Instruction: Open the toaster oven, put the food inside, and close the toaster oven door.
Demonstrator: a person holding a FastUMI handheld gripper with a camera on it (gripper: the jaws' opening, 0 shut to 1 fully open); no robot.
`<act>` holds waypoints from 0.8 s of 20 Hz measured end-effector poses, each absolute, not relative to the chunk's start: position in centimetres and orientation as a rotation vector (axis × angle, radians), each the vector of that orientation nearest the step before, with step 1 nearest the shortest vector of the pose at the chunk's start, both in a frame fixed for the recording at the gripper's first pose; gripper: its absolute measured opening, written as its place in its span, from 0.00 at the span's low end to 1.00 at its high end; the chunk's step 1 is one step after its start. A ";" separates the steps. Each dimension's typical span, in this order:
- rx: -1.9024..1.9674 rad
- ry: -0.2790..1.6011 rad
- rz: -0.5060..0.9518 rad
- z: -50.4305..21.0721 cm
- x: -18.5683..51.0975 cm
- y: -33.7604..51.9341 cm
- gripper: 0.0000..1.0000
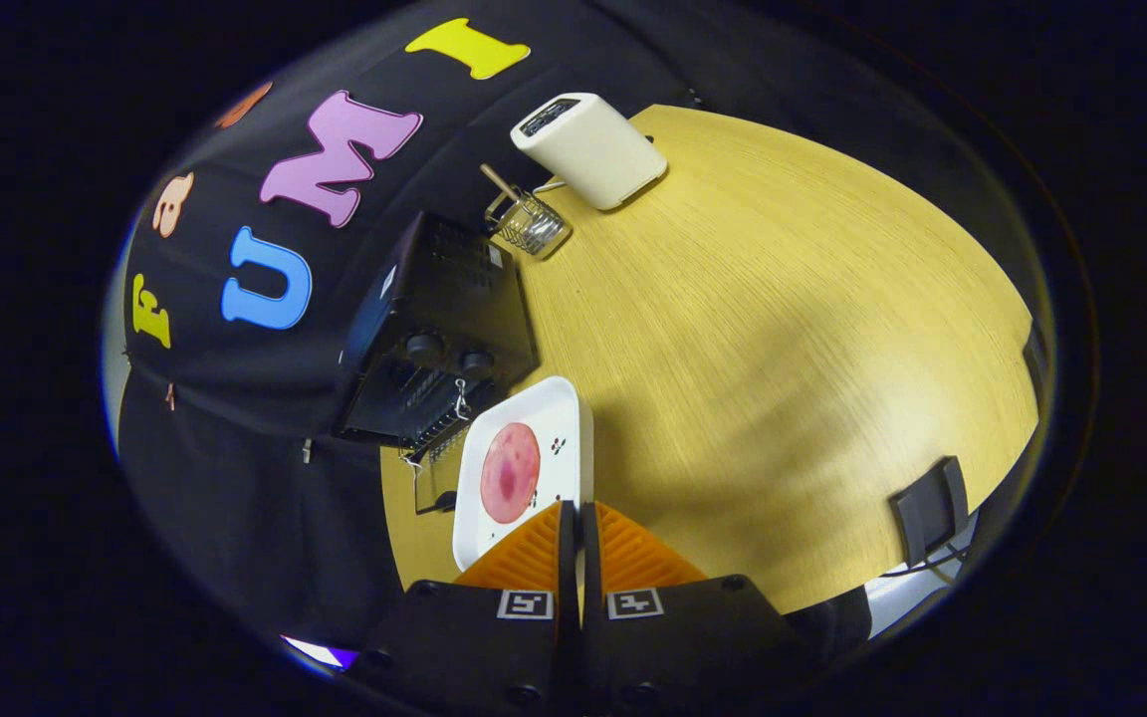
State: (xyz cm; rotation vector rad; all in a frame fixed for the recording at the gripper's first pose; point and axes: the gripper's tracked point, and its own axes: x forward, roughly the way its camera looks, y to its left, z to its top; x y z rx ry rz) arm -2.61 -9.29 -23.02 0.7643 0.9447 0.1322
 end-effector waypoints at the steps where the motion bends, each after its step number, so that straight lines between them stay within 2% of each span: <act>1: 0.773 0.935 0.135 -22.6 -2.9 -8.4 0.05; 16: 0.840 0.909 0.221 -21.4 -1.8 6.7 0.05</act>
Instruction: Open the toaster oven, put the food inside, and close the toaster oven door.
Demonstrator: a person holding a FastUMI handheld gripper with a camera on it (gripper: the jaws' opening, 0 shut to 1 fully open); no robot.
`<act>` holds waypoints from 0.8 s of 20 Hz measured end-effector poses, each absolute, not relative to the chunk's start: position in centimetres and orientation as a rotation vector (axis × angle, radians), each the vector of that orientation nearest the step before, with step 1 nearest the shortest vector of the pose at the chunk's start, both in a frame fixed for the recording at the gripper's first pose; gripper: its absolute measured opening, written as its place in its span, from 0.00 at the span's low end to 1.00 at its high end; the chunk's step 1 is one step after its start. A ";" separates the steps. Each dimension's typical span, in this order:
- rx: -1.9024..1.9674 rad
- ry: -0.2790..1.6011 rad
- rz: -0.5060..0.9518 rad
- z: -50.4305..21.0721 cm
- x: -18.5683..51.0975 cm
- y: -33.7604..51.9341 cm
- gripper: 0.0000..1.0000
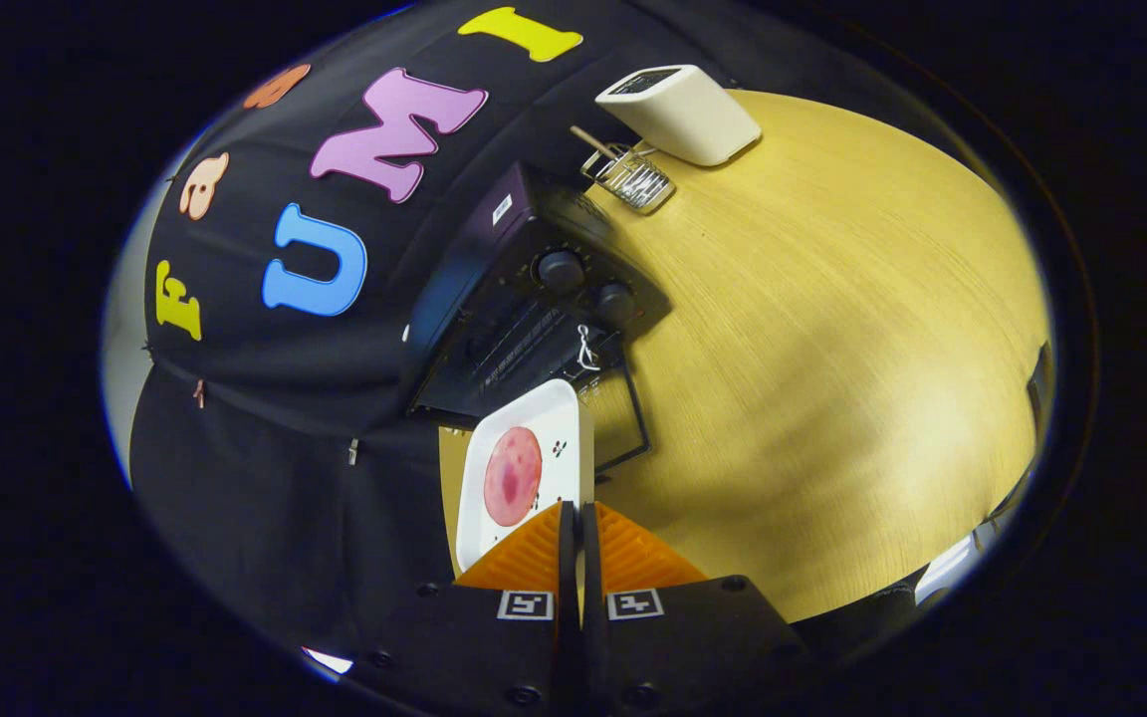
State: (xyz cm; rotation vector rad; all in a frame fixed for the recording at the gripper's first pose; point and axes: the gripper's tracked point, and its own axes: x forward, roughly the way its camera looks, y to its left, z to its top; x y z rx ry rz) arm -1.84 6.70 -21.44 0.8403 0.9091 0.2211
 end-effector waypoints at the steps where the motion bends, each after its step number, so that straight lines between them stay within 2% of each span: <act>1: 0.846 0.906 0.220 -21.5 -1.4 7.5 0.05; 11: 0.950 0.850 0.164 -24.0 5.6 13.7 0.05; 16: 1.033 0.790 0.070 -25.8 9.5 13.9 0.05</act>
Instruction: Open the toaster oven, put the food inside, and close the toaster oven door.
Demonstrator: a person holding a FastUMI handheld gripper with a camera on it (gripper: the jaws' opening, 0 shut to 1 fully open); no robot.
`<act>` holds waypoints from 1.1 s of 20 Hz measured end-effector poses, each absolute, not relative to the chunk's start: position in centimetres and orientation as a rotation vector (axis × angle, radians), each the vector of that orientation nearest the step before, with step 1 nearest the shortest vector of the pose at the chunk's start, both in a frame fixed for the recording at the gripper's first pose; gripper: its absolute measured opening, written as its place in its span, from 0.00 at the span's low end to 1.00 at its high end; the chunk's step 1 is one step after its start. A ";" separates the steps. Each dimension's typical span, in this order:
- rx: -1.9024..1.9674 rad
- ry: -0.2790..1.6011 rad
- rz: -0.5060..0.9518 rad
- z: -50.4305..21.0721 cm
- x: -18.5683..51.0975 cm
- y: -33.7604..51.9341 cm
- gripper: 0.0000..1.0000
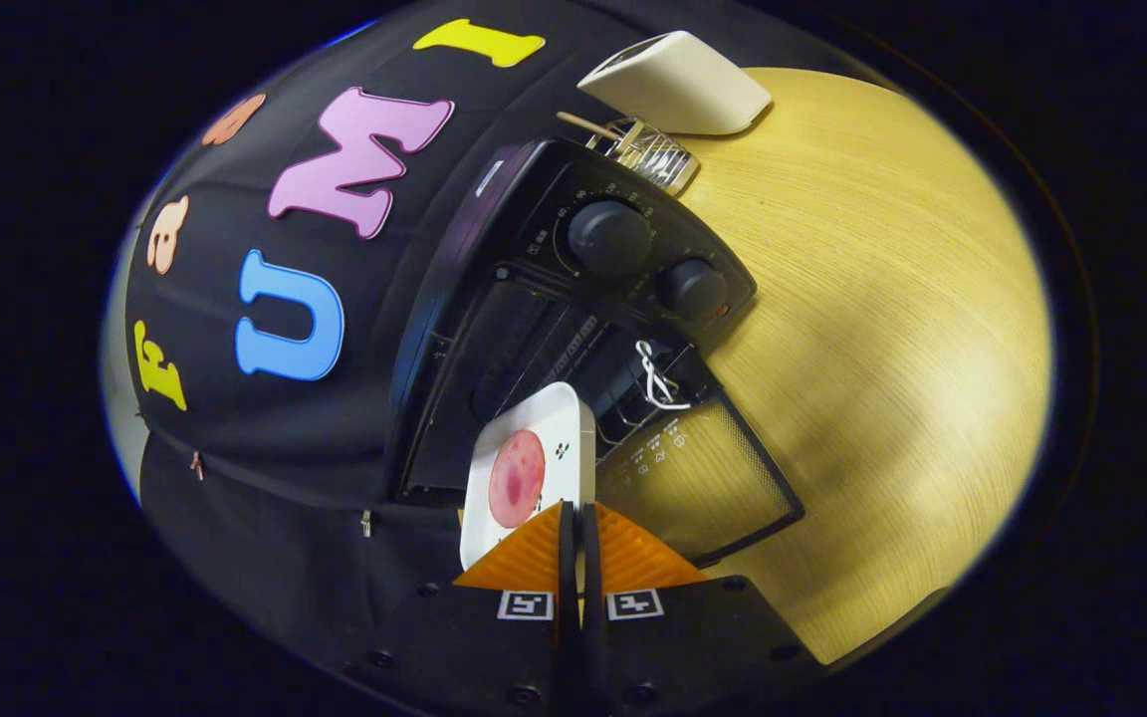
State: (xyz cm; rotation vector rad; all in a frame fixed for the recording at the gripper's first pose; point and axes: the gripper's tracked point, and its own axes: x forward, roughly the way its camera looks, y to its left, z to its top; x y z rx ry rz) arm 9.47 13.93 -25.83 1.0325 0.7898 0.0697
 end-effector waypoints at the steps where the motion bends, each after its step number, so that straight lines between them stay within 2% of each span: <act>1: 1.059 0.783 0.039 -26.3 10.2 13.8 0.05; 10: 1.201 0.636 -0.122 -27.3 15.8 14.8 0.05; 16: 1.223 0.616 -0.154 -27.7 17.6 16.5 0.09; 18: 1.216 0.622 -0.123 -27.1 17.0 16.6 0.11; 20: 1.192 0.618 -0.100 -27.0 16.8 17.2 0.19; 21: 1.180 0.615 -0.089 -26.6 16.4 17.0 0.30; 22: 1.165 0.611 -0.076 -26.3 16.0 17.1 0.37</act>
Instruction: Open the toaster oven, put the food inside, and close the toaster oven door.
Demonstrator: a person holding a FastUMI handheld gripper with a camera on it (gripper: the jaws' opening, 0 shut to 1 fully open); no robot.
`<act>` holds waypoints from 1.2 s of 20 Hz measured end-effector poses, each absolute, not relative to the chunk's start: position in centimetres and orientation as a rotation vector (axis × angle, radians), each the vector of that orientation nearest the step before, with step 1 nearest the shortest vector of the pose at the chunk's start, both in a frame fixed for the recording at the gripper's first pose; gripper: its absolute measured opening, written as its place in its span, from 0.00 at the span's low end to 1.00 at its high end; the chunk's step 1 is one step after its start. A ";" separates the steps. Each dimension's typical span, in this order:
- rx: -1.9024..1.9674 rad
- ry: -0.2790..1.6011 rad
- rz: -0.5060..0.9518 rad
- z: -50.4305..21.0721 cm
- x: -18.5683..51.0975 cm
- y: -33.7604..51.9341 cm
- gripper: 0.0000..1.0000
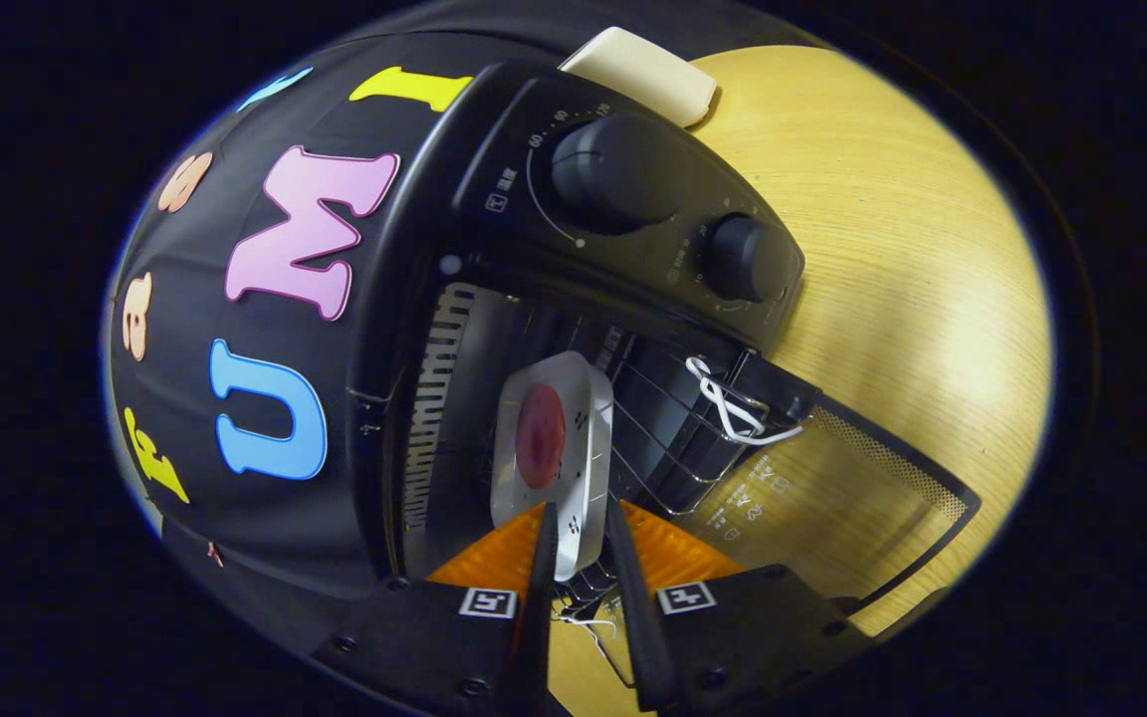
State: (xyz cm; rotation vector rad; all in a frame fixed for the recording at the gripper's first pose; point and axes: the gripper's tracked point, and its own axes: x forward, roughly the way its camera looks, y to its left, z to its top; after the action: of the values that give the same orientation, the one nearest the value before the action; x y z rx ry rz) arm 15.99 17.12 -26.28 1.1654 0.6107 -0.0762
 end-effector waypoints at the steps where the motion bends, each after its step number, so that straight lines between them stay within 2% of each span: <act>1: 1.156 0.605 -0.048 -25.6 15.3 17.5 0.57; 3: 1.102 0.627 -0.019 -25.3 13.3 17.9 0.94; 6: 1.040 0.664 0.014 -24.7 10.6 18.3 0.99; 15: 0.652 0.655 0.137 -22.6 5.3 17.4 0.98; 20: 0.396 0.636 0.211 -23.5 2.7 18.0 0.98; 24: 0.225 0.673 0.200 -26.3 1.2 17.7 0.99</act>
State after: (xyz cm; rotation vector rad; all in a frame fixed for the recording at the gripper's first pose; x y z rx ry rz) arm 1.21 17.70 -26.29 0.2250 0.6730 0.2000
